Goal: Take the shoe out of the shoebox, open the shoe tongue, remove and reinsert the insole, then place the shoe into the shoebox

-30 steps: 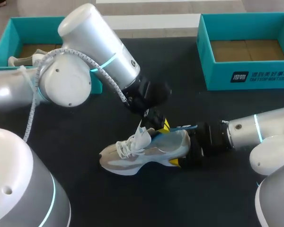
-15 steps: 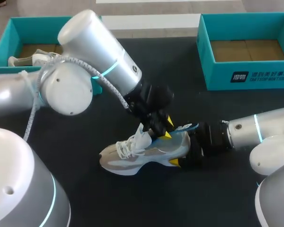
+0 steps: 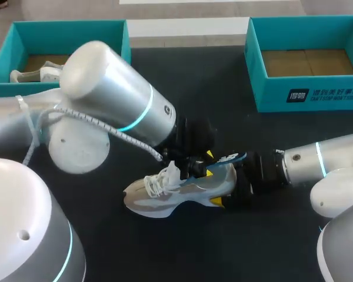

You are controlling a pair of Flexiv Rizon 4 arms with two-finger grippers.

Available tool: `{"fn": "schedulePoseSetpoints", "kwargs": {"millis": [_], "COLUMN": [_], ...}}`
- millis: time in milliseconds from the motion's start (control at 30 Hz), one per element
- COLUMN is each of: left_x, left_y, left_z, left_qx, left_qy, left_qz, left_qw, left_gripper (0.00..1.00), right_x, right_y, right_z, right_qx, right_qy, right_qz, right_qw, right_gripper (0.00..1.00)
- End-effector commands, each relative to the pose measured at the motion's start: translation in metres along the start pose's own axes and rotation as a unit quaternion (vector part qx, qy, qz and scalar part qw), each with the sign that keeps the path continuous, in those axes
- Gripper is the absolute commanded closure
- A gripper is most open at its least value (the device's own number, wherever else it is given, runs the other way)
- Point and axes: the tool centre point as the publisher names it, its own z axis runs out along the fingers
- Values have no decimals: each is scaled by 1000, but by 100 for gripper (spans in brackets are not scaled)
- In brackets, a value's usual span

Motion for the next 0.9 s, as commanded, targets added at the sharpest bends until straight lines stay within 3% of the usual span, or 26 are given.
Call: {"fn": "schedulePoseSetpoints", "kwargs": {"millis": [33, 100, 300, 600, 900], "left_x": [1, 0, -2, -5, -9], "left_y": [-1, -2, -1, 0, 1], "left_z": [7, 8, 13, 20, 26], "left_qx": [0, -2, 7, -2, 2], "left_qy": [-39, -56, -80, -113, -121], "left_qz": [-4, -6, -14, -8, -17], "left_qw": [999, 998, 997, 994, 992], "left_gripper": [56, 60, 55, 58, 61], "right_x": [-1, -1, -1, -1, -1], "right_y": [-2, -2, -2, -2, -2], "right_z": [5, 5, 5, 5, 5], "right_qx": [2, 2, 2, 2, 2], "right_qy": [-1, -1, -1, -1, -1], "right_qz": [0, 0, 0, 0, 0], "right_qw": [1000, 1000, 1000, 1000, 1000], "right_gripper": [100, 100, 100, 100, 100]}}
